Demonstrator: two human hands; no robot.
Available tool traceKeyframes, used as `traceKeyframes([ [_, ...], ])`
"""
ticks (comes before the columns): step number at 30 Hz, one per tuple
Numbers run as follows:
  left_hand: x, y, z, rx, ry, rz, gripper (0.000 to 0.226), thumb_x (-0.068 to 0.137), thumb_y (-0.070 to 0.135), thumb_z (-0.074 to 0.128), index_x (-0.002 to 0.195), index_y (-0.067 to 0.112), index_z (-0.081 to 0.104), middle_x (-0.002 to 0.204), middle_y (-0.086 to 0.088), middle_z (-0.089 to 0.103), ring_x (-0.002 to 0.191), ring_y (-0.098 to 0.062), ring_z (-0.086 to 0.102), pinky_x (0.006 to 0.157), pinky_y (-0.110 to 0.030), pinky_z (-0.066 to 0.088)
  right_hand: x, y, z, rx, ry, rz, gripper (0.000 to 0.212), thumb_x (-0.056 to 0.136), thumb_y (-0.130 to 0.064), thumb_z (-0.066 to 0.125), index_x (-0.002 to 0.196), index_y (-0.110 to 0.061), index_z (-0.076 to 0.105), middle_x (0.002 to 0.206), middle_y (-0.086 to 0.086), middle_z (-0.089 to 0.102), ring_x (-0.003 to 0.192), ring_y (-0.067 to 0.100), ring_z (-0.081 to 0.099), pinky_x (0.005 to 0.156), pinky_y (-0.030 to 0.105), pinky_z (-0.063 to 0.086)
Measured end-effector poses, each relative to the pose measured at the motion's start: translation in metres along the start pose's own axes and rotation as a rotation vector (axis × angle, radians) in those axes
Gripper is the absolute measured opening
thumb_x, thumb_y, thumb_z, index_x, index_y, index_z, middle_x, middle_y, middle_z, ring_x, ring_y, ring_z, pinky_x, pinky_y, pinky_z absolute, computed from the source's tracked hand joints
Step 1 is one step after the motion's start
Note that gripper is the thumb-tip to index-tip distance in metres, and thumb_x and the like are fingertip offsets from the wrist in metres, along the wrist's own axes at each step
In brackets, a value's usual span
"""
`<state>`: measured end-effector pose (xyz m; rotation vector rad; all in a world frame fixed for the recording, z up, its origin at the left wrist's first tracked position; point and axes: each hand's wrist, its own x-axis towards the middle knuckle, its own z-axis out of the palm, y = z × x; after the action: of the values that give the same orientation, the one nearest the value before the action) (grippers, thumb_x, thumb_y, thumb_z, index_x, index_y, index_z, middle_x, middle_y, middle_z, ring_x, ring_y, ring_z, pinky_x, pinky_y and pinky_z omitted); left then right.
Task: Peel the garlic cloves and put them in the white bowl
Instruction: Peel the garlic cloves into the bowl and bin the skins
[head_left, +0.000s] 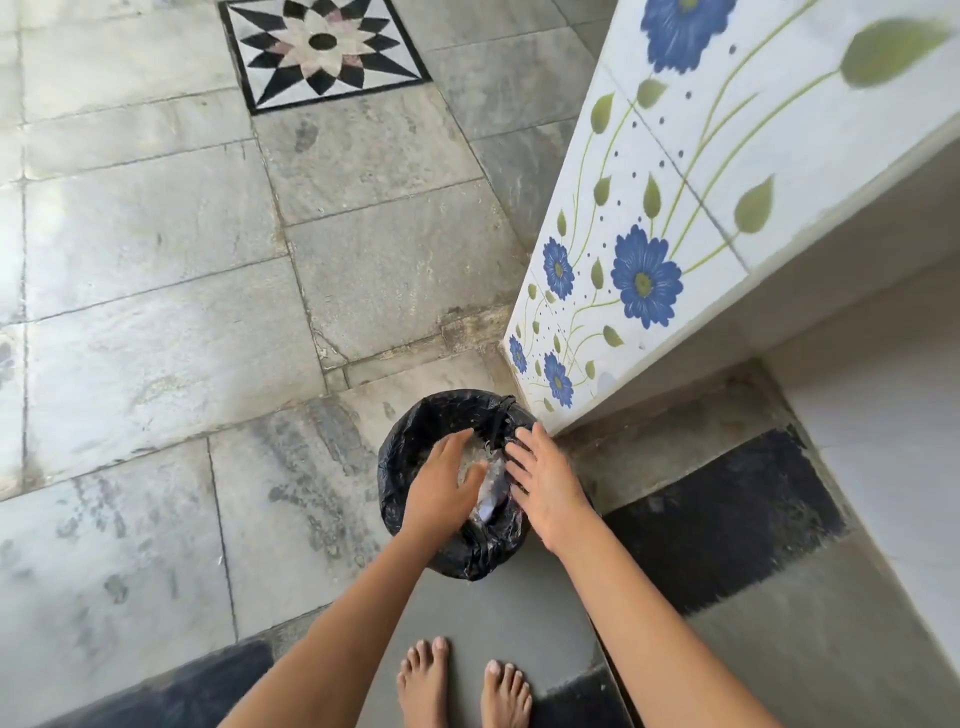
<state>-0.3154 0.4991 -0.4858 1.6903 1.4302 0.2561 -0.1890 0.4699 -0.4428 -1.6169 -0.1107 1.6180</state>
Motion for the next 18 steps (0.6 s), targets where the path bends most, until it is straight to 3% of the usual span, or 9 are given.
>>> traceKeyframes([
  [4, -0.045, 0.073, -0.070, 0.043, 0.093, 0.043, 0.046, 0.096, 0.031, 0.052, 0.138, 0.017, 0.043, 0.139, 0.001, 0.048, 0.120, -0.017, 0.051, 0.087, -0.023, 0.037, -0.079, -0.038, 0.010, -0.377, 0.152, -0.272, 0.042, 0.099, -0.028, 0.046, 0.140, -0.016, 0.042, 0.143, 0.001, 0.045, 0.127, 0.012, 0.043, 0.102, 0.024, 0.033],
  [7, -0.093, 0.133, -0.119, 0.085, 0.134, 0.140, 0.043, 0.094, 0.028, 0.054, 0.135, 0.016, 0.046, 0.133, -0.001, 0.053, 0.116, -0.021, 0.054, 0.090, -0.030, 0.042, -0.159, -0.067, 0.008, -0.733, 0.264, -0.475, 0.045, 0.097, -0.028, 0.048, 0.141, -0.018, 0.042, 0.143, -0.002, 0.045, 0.131, 0.014, 0.042, 0.106, 0.029, 0.033],
  [10, -0.141, 0.190, -0.153, 0.125, 0.163, 0.254, 0.042, 0.092, 0.025, 0.057, 0.133, 0.018, 0.047, 0.134, 0.001, 0.052, 0.117, -0.021, 0.052, 0.092, -0.034, 0.043, -0.241, -0.096, 0.002, -0.919, 0.389, -0.724, 0.044, 0.095, -0.023, 0.050, 0.138, -0.011, 0.046, 0.137, 0.002, 0.052, 0.126, 0.021, 0.048, 0.104, 0.032, 0.036],
  [15, -0.216, 0.283, -0.177, 0.116, 0.214, 0.478, 0.044, 0.090, 0.030, 0.059, 0.131, 0.017, 0.051, 0.136, 0.001, 0.051, 0.122, -0.020, 0.051, 0.098, -0.034, 0.039, -0.359, -0.117, -0.032, -0.914, 0.632, -1.006, 0.050, 0.088, -0.031, 0.046, 0.128, -0.002, 0.055, 0.125, 0.015, 0.061, 0.112, 0.032, 0.059, 0.093, 0.042, 0.049],
  [18, -0.253, 0.335, -0.166, 0.096, 0.194, 0.639, 0.054, 0.086, 0.045, 0.047, 0.129, 0.015, 0.054, 0.135, -0.001, 0.053, 0.123, -0.019, 0.050, 0.099, -0.033, 0.039, -0.419, -0.118, -0.066, -0.757, 0.807, -1.122, 0.051, 0.089, -0.035, 0.045, 0.129, -0.005, 0.055, 0.128, 0.012, 0.060, 0.116, 0.025, 0.056, 0.095, 0.028, 0.042],
])
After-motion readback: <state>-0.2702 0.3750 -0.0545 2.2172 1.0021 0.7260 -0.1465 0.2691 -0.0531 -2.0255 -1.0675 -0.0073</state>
